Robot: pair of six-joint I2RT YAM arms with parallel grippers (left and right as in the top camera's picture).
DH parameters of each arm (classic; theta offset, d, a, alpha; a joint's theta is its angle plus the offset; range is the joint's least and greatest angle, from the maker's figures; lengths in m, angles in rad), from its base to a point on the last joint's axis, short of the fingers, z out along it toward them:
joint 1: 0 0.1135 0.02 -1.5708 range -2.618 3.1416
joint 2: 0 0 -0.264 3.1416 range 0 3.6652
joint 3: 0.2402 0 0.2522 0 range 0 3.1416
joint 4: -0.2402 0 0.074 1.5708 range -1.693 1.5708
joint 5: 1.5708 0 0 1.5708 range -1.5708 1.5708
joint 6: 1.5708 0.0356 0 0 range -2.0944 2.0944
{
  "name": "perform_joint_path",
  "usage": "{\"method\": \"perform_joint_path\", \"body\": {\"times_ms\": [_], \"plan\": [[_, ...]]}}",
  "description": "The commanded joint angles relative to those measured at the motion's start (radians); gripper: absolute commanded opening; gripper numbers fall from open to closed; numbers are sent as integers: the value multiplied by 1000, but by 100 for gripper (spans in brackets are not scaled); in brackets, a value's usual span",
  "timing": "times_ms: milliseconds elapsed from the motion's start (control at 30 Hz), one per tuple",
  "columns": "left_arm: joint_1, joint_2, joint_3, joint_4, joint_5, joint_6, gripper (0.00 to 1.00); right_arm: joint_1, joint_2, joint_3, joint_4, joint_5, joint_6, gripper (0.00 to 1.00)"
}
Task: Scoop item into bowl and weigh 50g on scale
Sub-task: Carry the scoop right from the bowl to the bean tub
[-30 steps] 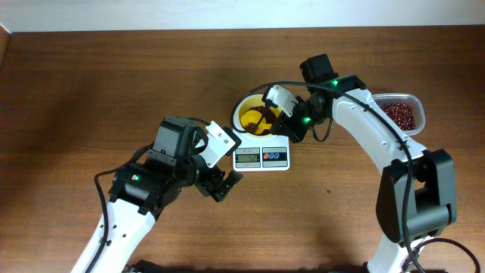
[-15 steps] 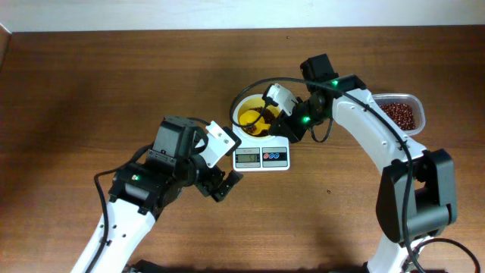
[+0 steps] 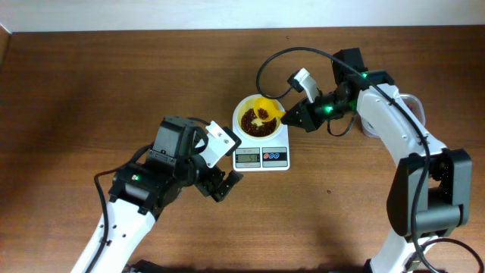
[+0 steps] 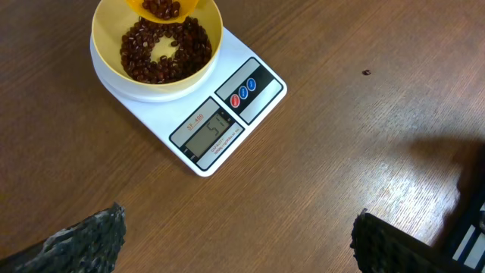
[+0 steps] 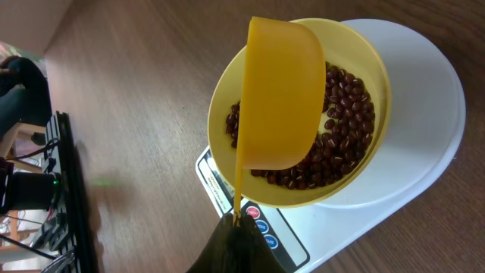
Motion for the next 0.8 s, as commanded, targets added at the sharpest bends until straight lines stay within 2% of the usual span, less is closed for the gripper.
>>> {"method": "perform_joint_path", "body": {"times_ms": [0,367,467,633,767], "plan": [[-1,-12,-5,2,-3,-6,99,-2,9,8,4,-30,5,4],[-1,-12,-5,2,-3,-6,99,-2,9,11,8,-35,37,4],[-1,-12,-5,2,-3,-6,99,-2,9,11,8,-139,62,4],[-1,-12,-5,2,-3,-6,99,-3,9,24,8,-172,88,4],[-1,-12,-5,2,-3,-6,99,-63,9,79,11,-172,111,4]]}}
